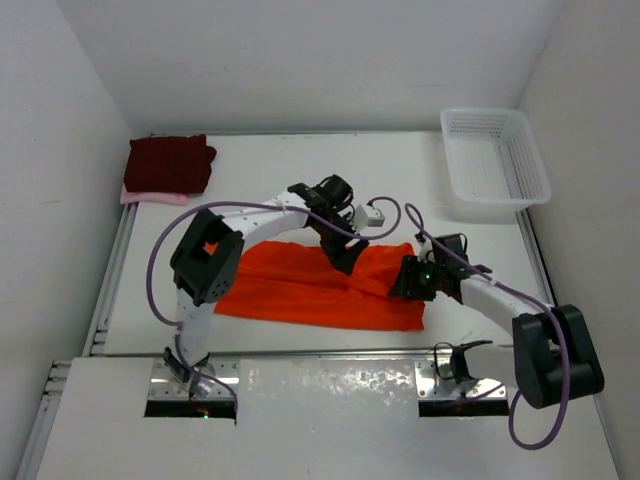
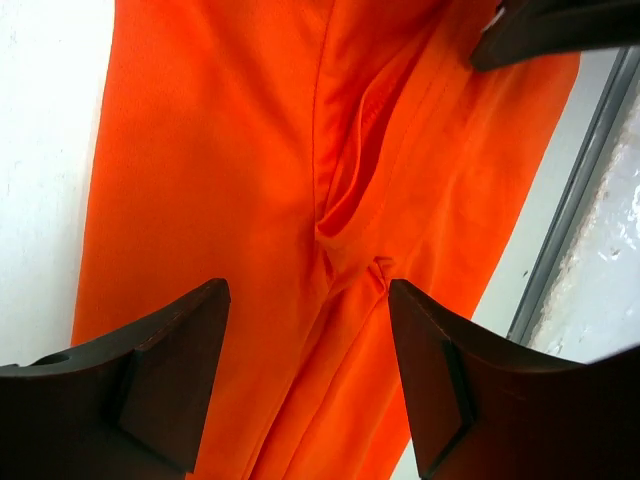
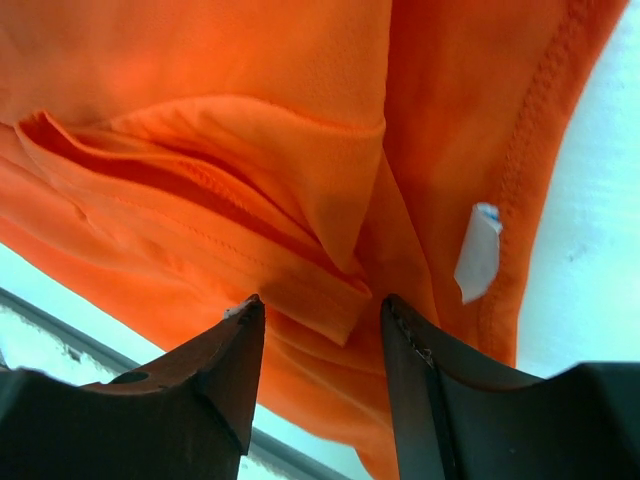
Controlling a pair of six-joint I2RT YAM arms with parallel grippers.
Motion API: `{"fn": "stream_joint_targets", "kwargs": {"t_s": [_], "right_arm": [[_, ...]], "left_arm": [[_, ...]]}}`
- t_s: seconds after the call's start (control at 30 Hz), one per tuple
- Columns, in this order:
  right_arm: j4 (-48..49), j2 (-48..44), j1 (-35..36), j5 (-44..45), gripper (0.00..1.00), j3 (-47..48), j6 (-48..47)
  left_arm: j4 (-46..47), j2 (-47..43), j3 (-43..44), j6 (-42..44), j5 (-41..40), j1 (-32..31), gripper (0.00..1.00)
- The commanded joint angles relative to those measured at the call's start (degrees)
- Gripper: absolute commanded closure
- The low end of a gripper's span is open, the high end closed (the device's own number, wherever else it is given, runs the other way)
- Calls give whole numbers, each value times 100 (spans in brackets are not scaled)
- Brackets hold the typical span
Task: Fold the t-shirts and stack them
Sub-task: Fold the other side of the tshirt into a rectangle
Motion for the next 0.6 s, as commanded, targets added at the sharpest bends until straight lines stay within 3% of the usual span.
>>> {"fn": "stream_joint_targets", "kwargs": {"t_s": [0.0, 0.07, 0.17, 0.27, 0.57], "right_arm": [[632, 82, 0, -113, 52, -111, 171], [789, 100, 0, -131, 53, -165, 216], [887, 117, 0, -140, 64, -226, 260], [957, 143, 0, -166, 69, -261, 295], [1098, 302, 0, -219, 78, -244, 374]], "left_arm": [[478, -108, 135, -337, 400, -128, 37], [584, -37, 12, -442, 426, -225, 37], [664, 139, -24, -530, 364, -269, 39], [786, 201, -164, -688, 750, -278, 42], [584, 271, -401, -373, 6, -366, 66]]}}
